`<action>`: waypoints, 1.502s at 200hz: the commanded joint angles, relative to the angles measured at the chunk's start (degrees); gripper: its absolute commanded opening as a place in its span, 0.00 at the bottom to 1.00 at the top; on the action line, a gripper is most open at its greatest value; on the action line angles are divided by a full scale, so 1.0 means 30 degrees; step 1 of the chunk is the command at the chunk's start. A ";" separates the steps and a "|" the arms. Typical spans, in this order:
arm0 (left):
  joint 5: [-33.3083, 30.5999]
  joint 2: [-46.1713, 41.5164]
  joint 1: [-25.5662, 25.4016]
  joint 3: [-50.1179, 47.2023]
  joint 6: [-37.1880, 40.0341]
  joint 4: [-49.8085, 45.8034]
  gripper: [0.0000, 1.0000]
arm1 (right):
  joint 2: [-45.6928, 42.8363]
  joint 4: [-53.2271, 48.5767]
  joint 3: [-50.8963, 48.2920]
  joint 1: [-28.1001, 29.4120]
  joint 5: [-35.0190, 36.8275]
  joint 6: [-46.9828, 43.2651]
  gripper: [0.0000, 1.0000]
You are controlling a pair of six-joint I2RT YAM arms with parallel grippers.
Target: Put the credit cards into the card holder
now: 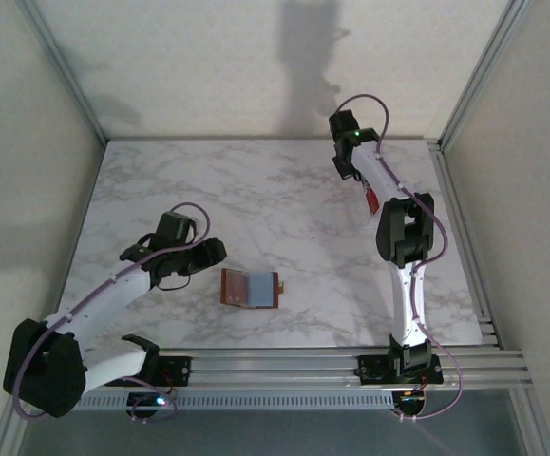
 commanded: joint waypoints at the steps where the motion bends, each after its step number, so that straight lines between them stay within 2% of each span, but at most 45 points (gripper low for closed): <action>1: 0.0463 -0.0948 0.0196 -0.0041 -0.0125 -0.0389 0.70 | -0.1173 -0.2072 0.0693 0.0212 -0.1009 0.2199 0.00; 40: 0.1493 -0.1308 0.0196 0.0283 -0.0034 -0.0157 0.69 | -0.3927 -0.2045 -0.0342 0.0277 -0.2095 0.4348 0.00; 70: 0.2592 -0.0920 0.0196 0.0147 -0.0096 0.0472 0.65 | -0.8597 0.1031 -0.4946 0.0273 -0.5286 0.6234 0.00; 94: 0.3219 -0.0765 0.0196 -0.0051 -0.0508 0.1245 0.62 | -1.1132 0.1715 -0.7187 0.0268 -0.7165 0.7545 0.00; 112: 0.3575 -0.0506 0.0167 0.0293 -0.0497 0.1384 0.63 | -1.3133 0.2850 -0.9422 0.0233 -0.9744 0.9461 0.00; 134: 0.3053 -0.0311 0.0167 0.0447 -0.0301 0.1079 0.65 | -1.5337 0.5648 -1.2168 0.0290 -1.4176 1.2617 0.00; 155: 0.3057 0.0576 0.0167 0.0535 -0.0269 0.1133 0.63 | -1.6812 0.7882 -1.4714 0.0382 -1.6472 1.4719 0.00; 185: 0.3482 0.1255 0.0079 -0.0032 -0.0480 0.2030 0.55 | -1.7526 0.9399 -1.7213 0.0765 -1.9060 1.5647 0.00; 214: 0.4242 0.2147 -0.0145 -0.0052 -0.0139 0.2353 0.31 | -1.6881 0.8198 -1.8053 0.2582 -2.2345 1.2959 0.00; 226: 0.4098 0.2340 -0.0314 -0.0058 -0.0052 0.2226 0.26 | -1.6500 0.7965 -1.8657 0.3318 -2.3007 1.2564 0.00; 247: 0.3869 0.2597 -0.0553 -0.0036 0.0053 0.1863 0.21 | -1.6254 0.9904 -2.0873 0.4287 -2.4710 1.3294 0.00; 276: 0.1052 0.2953 -0.1520 -0.0149 0.0293 0.0610 0.18 | -1.4653 1.0639 -2.2002 0.5345 -2.4944 1.3194 0.00; 288: 0.1275 0.3389 -0.1634 -0.0362 0.0227 0.0878 0.15 | -1.4474 1.2219 -2.2974 0.6093 -2.3606 1.4145 0.00; 300: 0.1701 0.3864 -0.1856 -0.0539 0.0297 0.1241 0.09 | -1.4132 1.4510 -2.3906 0.6728 -2.3586 1.5411 0.00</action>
